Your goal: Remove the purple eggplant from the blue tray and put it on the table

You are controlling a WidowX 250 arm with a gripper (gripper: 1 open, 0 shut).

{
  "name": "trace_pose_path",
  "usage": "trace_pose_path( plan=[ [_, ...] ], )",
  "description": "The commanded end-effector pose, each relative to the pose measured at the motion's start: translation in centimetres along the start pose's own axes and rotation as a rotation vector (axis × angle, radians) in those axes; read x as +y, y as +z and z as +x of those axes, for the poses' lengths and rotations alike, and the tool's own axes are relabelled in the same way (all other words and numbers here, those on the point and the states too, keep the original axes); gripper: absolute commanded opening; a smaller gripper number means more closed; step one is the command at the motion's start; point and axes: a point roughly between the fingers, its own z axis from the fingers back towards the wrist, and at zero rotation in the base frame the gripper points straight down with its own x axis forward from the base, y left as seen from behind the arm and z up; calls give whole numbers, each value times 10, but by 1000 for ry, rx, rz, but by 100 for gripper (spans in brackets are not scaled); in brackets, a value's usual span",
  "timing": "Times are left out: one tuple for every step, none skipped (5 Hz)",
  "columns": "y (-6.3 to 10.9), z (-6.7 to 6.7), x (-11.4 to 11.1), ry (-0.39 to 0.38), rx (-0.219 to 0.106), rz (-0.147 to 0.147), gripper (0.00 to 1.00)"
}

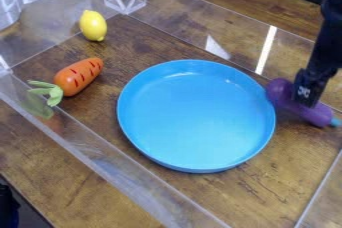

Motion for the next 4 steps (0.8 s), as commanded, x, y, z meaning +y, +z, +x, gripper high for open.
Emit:
trace_pose_path(
  plan=[
    [15, 8, 14, -37, -32, 74, 100],
    [5, 5, 18, -66, -33, 72, 100],
    [-6, 4, 21, -97, -35, 69, 100],
    [-20, -3, 18, -63, -18, 66, 0]
  ],
)
